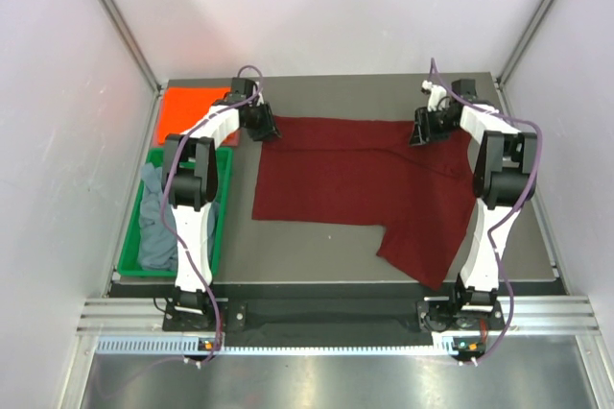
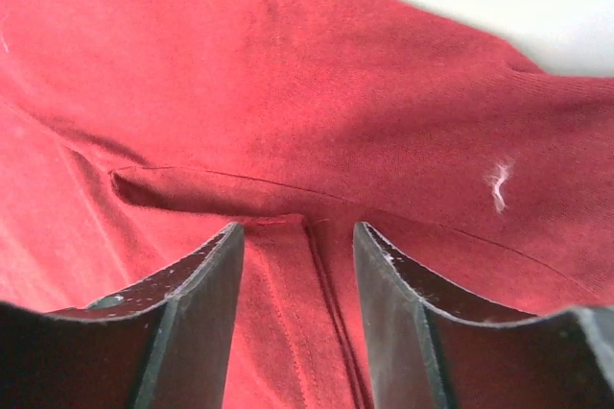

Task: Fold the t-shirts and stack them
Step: Fold the tshirt

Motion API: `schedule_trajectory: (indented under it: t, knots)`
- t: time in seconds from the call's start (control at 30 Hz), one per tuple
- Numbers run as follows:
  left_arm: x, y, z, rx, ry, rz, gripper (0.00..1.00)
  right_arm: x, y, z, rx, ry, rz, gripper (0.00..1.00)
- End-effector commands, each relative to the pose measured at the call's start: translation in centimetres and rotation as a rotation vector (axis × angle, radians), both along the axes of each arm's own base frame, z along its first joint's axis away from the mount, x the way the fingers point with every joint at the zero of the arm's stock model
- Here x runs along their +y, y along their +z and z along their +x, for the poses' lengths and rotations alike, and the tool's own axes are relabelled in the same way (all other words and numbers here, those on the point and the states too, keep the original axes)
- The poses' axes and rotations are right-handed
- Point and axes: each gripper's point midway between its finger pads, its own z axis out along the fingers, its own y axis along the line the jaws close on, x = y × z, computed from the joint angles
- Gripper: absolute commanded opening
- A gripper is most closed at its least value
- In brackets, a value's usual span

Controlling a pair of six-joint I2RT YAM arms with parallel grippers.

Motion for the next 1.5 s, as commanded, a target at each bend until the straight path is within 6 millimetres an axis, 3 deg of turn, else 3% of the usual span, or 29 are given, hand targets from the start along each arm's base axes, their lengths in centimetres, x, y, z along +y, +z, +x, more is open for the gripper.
schedule_trajectory:
  t: [0.0, 0.17, 0.33, 0.4, 0.5, 0.6, 0.67, 0.7, 0.77, 0.83, 0.87, 0.9, 0.97, 1.03, 1.13, 1.17, 1.23, 1.27, 1.33, 1.37, 1.43, 1.47]
  knots:
    - [0.6, 1.6, 1.4, -0.061, 0.021, 0.029, 0.39, 0.3, 0.7, 1.0, -0.053, 0.060, 0.029, 0.49]
    - [0.8, 1.5, 1.4, -0.061, 0.027, 0.038, 0.39, 1.1, 1.7, 0.9, -0.067, 0.080, 0.068, 0.33]
    - [0.7, 1.8, 1.3, -0.062, 0.026, 0.027, 0.38, 0.9, 2.4, 0.4, -0.062, 0.066, 0.057, 0.06]
    - [0.6, 1.9, 1.3, -0.063, 0.027, 0.026, 0.38, 1.0, 3.9, 0.2, -0.085, 0.060, 0.059, 0.00]
    - [0.6, 2.0, 1.5, -0.066, 0.037, 0.020, 0.39, 1.9, 5.4, -0.9, -0.092, 0.057, 0.060, 0.00]
    - [0.6, 2.2, 1.5, -0.064, 0.048, 0.013, 0.39, 2.4, 4.7, -3.6, -0.046, 0.035, 0.058, 0.00]
    - [0.7, 2.2, 1.6, -0.068, 0.056, 0.016, 0.38, 2.5, 5.4, -4.5, -0.055, 0.014, 0.058, 0.00]
    - [0.7, 2.4, 1.7, -0.073, 0.061, 0.018, 0.39, 2.4, 4.6, -5.7, -0.025, 0.003, 0.047, 0.00]
    - [0.6, 2.7, 1.8, -0.079, 0.065, 0.005, 0.39, 3.0, 5.4, -6.7, -0.044, 0.009, 0.034, 0.00]
    - [0.4, 3.1, 1.9, -0.084, 0.065, -0.008, 0.39, 2.8, 4.4, -8.0, -0.006, -0.026, 0.002, 0.01]
    - [0.4, 3.2, 1.9, -0.085, 0.067, -0.008, 0.39, 5.2, 4.3, -9.2, 0.008, 0.031, 0.004, 0.04]
    - [0.4, 3.4, 1.9, -0.085, 0.068, -0.011, 0.39, 6.1, 4.2, -9.8, 0.016, 0.055, 0.005, 0.08]
    - [0.3, 4.1, 1.6, -0.088, 0.067, -0.012, 0.40, 7.3, 3.5, -11.4, 0.036, 0.087, -0.051, 0.21]
    - [0.2, 4.2, 0.8, -0.083, 0.049, 0.009, 0.40, 7.2, 3.6, -12.0, 0.048, 0.053, -0.071, 0.35]
    - [0.2, 5.9, -0.2, -0.104, 0.057, 0.034, 0.41, 5.1, 5.4, -11.0, 0.025, -0.094, -0.111, 0.38]
    - [-1.0, 7.5, -0.8, -0.124, 0.039, 0.009, 0.40, 3.3, 6.7, -10.1, -0.011, -0.180, -0.146, 0.38]
    - [-2.7, 8.7, -1.7, -0.134, 0.030, -0.016, 0.41, 1.1, 8.7, -9.4, -0.027, -0.347, -0.111, 0.36]
    - [-5.0, 10.2, -2.7, -0.160, -0.013, -0.035, 0.41, 0.0, 9.3, -9.0, -0.041, -0.412, -0.117, 0.36]
    - [-7.6, 11.1, -3.8, -0.173, -0.049, -0.073, 0.41, -2.1, 10.1, -8.9, -0.053, -0.536, -0.108, 0.36]
    - [-10.2, 12.0, -5.2, -0.183, -0.104, -0.114, 0.41, -4.3, 9.8, -9.2, -0.046, -0.615, -0.134, 0.36]
    - [-12.8, 12.2, -6.4, -0.185, -0.125, -0.176, 0.41, -6.9, 9.0, -9.7, -0.008, -0.720, -0.131, 0.35]
    - [-15.3, 12.9, -7.6, -0.198, -0.178, -0.218, 0.41, -7.6, 8.5, -10.0, 0.011, -0.748, -0.129, 0.34]
